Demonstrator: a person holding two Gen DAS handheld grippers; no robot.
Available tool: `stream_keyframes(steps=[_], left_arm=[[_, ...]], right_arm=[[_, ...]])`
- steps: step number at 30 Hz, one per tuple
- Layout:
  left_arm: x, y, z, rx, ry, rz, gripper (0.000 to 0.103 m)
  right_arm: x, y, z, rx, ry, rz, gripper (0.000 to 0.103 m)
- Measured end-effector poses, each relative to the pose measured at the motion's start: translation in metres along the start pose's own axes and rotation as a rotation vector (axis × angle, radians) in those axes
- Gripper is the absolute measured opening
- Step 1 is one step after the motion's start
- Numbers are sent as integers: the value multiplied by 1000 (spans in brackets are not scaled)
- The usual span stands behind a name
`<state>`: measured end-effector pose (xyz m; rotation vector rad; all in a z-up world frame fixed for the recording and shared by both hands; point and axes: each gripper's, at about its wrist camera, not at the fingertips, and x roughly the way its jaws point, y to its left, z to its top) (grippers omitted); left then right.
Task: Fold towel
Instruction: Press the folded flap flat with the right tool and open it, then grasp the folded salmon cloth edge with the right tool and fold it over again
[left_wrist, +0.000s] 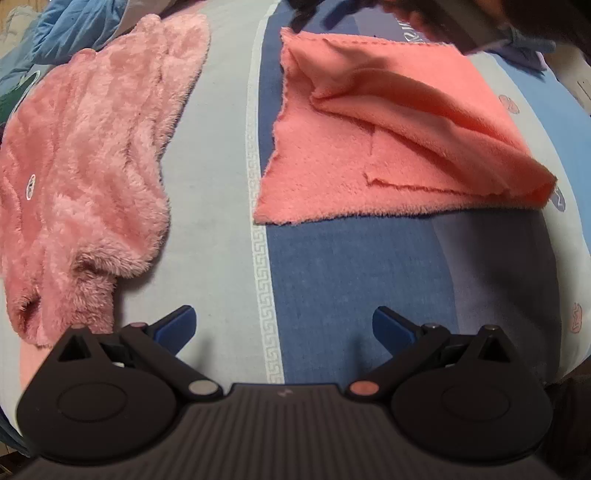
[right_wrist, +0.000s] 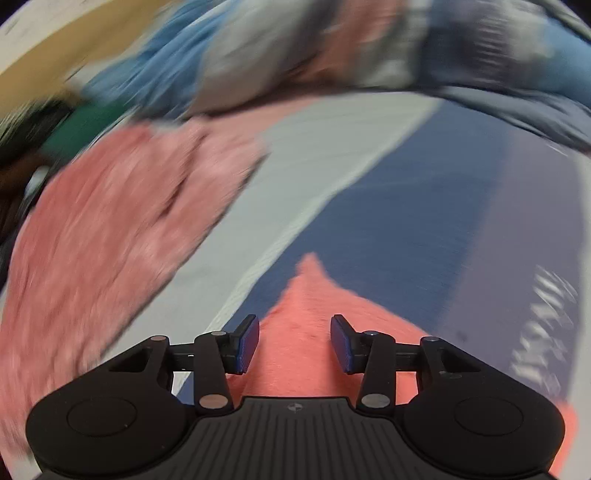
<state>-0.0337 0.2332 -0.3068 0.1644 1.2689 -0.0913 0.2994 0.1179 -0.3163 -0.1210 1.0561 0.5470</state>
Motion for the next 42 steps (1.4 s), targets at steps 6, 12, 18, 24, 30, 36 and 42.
stream_keyframes(steps=[6,12,18,24,30,36,42], left_arm=[[5,3,-4,-22,21,2,103],[5,8,1,-40,21,4,103],[6,6,7,-20,7,7,103],[5,3,6,-14,0,12,103],[2,2,4,-18,1,4,103],[-1,3,5,-11,-14,-1,103],[3,5,-5,5,1,-1,103]], right_arm=[[12,-6,1,-45,65,9,3],[-13,-22,12,89,-58,29,3],[7,-27,39,106,-43,33,3],[31,-31,39,100,71,9,12],[-39,-34,12,182,-131,-8,28],[-97,5,-88,-17,-87,111,28],[-89,58,-162,-180,33,65,27]])
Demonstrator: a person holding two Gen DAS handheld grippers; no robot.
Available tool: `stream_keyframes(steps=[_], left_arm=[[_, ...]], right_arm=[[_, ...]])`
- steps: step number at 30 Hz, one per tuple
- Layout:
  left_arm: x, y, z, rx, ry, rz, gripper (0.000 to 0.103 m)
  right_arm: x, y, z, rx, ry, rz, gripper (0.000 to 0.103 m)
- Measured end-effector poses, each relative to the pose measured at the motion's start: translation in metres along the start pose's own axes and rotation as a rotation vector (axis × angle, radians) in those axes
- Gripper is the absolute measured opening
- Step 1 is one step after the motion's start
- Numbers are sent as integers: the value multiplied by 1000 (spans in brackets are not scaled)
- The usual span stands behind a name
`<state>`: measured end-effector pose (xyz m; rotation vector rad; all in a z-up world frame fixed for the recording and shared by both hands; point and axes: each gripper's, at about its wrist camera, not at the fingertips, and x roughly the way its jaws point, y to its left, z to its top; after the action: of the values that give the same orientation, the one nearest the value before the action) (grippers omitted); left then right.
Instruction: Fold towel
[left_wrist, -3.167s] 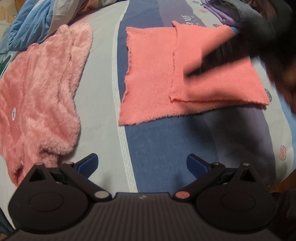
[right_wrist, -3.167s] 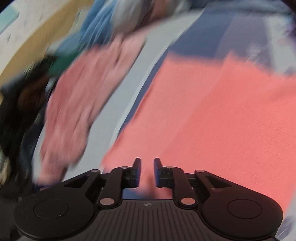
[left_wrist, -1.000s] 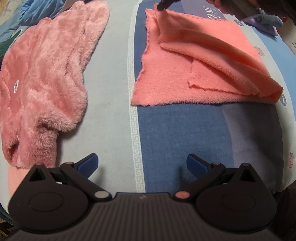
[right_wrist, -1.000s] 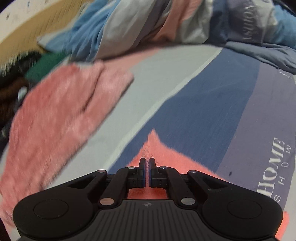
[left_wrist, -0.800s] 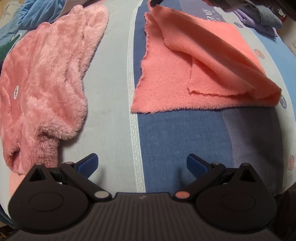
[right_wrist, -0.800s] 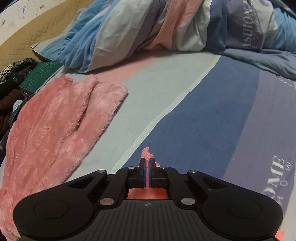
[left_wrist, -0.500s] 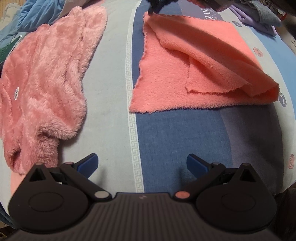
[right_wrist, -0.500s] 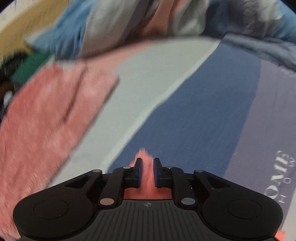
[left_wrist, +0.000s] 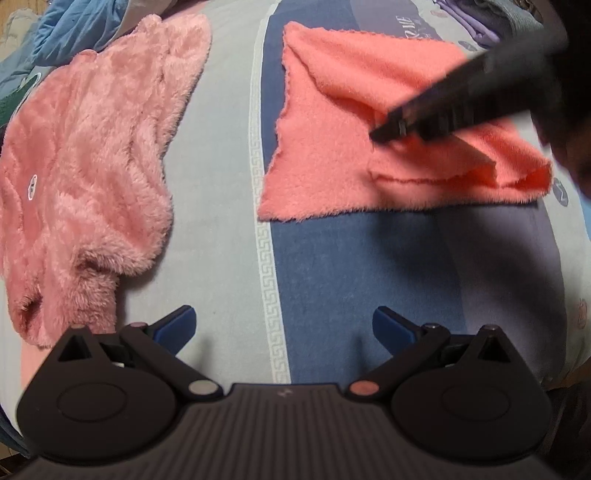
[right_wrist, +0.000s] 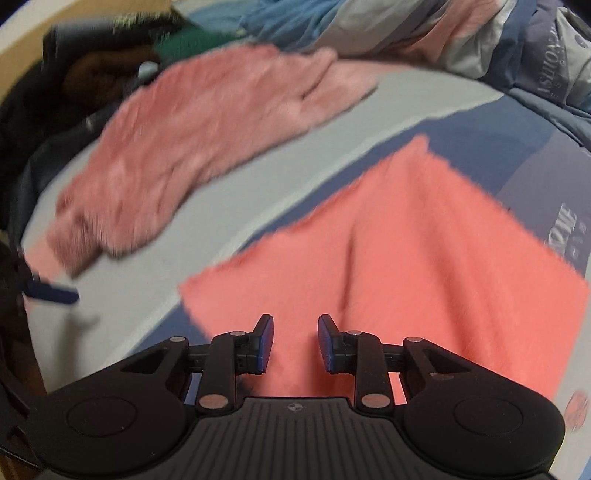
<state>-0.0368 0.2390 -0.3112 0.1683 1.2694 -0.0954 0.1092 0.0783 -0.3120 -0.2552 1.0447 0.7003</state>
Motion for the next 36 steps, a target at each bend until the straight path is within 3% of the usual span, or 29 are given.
stream_keyframes(steps=[7,9,10,14,20,23,29,33,34,36], left_arm=[[2,0,-6,20,8,4,103],[2,-2,-6,23,7,2,103],[3,-2,-5,25,7,1,103],[5,-2,-4,32,7,-8,103],[9,3,-10,27,17,6,103],[12,8,-15,22,26,25,103],[13,21,-23,-11,39,32,103],[16,24,-27,-21,48,28,103],[15,24,-28,-15,47,30,103],[12,22,-26,0,31,34,103]], right_arm=[[21,16,-5,-19,57,-142,26],[23,13,-7,-3,66,-146,6],[23,10,-7,11,67,-143,3],[4,6,-2,79,8,-74,2],[-23,28,23,101,-97,149,2],[-12,45,30,85,-85,220,2],[23,62,27,67,23,206,2],[29,56,21,125,36,245,13],[21,54,21,145,7,243,15],[0,46,17,185,-68,213,30]])
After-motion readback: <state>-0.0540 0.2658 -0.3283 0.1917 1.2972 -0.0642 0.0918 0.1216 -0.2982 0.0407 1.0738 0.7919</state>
